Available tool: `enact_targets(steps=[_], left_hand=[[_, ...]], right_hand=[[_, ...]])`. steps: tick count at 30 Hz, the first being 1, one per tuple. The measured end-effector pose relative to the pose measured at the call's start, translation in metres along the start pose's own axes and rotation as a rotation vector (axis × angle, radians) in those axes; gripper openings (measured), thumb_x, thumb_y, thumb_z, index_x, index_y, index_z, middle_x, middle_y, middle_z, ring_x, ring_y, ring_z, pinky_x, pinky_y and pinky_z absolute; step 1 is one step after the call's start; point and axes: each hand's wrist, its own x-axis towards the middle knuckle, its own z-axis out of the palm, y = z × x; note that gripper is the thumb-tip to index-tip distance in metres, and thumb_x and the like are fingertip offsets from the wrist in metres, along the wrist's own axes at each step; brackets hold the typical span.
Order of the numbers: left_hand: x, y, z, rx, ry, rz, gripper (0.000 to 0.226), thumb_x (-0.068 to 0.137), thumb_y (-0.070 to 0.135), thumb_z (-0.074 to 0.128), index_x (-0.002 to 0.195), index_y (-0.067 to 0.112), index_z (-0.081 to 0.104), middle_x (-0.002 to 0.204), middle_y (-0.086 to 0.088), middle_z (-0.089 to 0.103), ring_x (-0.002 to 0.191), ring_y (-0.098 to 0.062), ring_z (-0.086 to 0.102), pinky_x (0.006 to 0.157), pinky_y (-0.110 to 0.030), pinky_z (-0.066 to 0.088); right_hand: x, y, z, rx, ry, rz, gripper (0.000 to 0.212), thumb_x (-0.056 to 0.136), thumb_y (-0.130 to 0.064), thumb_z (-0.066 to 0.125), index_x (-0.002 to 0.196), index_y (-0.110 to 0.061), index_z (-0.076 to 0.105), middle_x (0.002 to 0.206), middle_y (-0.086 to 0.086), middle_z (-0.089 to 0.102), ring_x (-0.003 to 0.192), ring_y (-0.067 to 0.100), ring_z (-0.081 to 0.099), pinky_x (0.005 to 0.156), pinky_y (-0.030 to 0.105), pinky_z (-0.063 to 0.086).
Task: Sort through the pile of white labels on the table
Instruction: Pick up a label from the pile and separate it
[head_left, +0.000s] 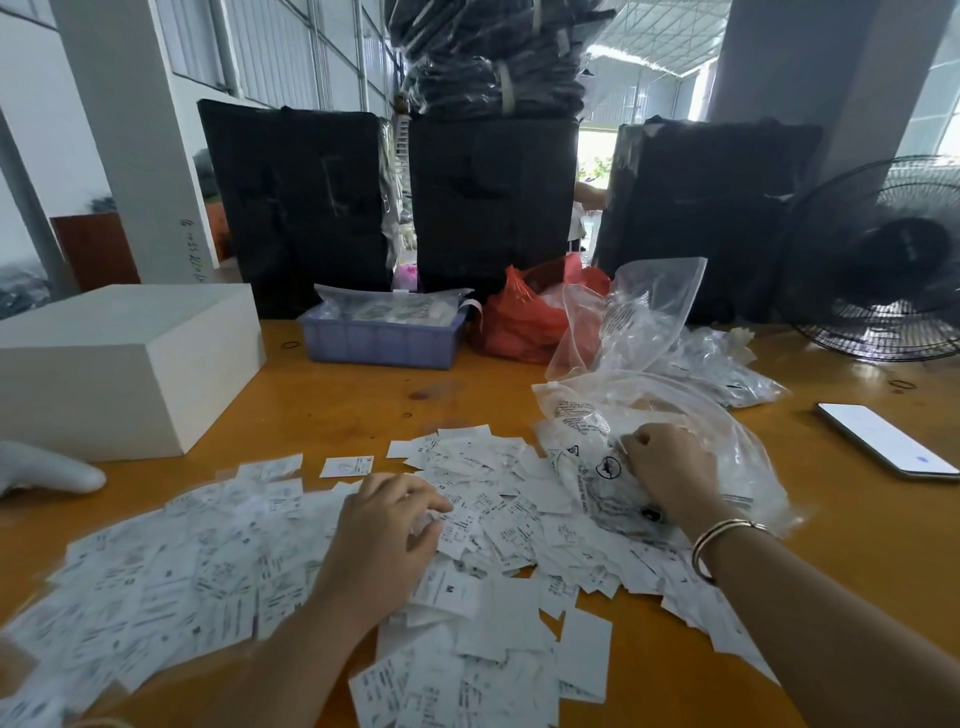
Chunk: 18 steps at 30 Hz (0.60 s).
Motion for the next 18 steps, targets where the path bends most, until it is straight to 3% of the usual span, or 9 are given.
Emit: enact_targets(steps=[3,6,8,11,13,15,18], left_hand=[[0.0,-0.001,0.001,-0.014,0.011,0.0,0.018,0.089,0.026,0.062,0.105,0.03,0.069,0.109,0.02,0.057,0.114,-0.008,0.044,0.093,-0.024,0.029],[0.0,0.0,0.001,-0.037,0.034,0.006,0.02,0.09,0.026,0.06,0.108,0.029,0.067,0.108,0.023,0.052,0.115,-0.008,0.045,0.095,-0.024,0.029],[0.001,0.003,0.0,-0.092,0.056,0.005,0.023,0.091,0.029,0.059,0.113,0.027,0.065,0.112,0.022,0.051,0.117,-0.01,0.047,0.098,-0.026,0.03],[0.0,0.007,-0.002,-0.227,0.079,-0.013,0.044,0.091,0.049,0.051,0.128,0.026,0.053,0.124,0.022,0.046,0.122,-0.004,0.042,0.103,-0.029,0.03],[0.0,0.009,-0.005,-0.339,0.071,-0.017,0.061,0.085,0.055,0.051,0.139,0.03,0.036,0.134,0.028,0.036,0.124,0.009,0.034,0.103,-0.017,0.028],[-0.002,0.011,-0.006,-0.441,0.051,-0.009,0.068,0.083,0.045,0.058,0.142,0.035,0.024,0.136,0.034,0.03,0.124,0.021,0.03,0.098,-0.001,0.026],[-0.004,0.009,-0.004,-0.465,0.074,0.022,0.062,0.084,0.023,0.068,0.135,0.035,0.037,0.12,0.029,0.053,0.115,0.014,0.047,0.091,0.002,0.032]], right_hand=[[-0.004,-0.002,-0.006,0.001,0.164,-0.063,0.036,0.092,-0.022,0.045,0.059,-0.015,0.056,0.076,0.001,0.058,0.083,0.027,0.053,0.078,0.037,0.034],[-0.016,-0.022,-0.01,0.19,0.279,-0.227,0.025,0.096,-0.025,0.05,0.089,-0.014,0.072,0.099,0.001,0.066,0.095,0.022,0.055,0.087,0.038,0.041],[-0.033,-0.044,-0.009,0.357,0.208,-0.358,0.019,0.094,-0.025,0.055,0.099,-0.015,0.071,0.096,-0.002,0.067,0.088,0.013,0.057,0.08,0.027,0.045],[-0.07,-0.075,0.001,0.46,-0.135,-0.558,0.019,0.091,-0.03,0.055,0.101,-0.021,0.068,0.081,-0.021,0.06,0.074,-0.007,0.057,0.066,0.009,0.046],[-0.091,-0.086,0.016,0.458,-0.24,-0.681,0.022,0.091,-0.033,0.055,0.101,-0.021,0.071,0.081,-0.022,0.063,0.076,-0.02,0.052,0.071,0.001,0.041],[-0.103,-0.09,0.029,0.557,-0.256,-0.68,0.016,0.091,-0.029,0.059,0.097,-0.023,0.073,0.086,-0.014,0.07,0.077,-0.015,0.053,0.069,0.005,0.04],[-0.108,-0.087,0.04,0.683,-0.274,-0.577,0.013,0.091,-0.026,0.061,0.091,-0.02,0.072,0.076,-0.01,0.067,0.069,-0.004,0.055,0.06,0.01,0.038]])
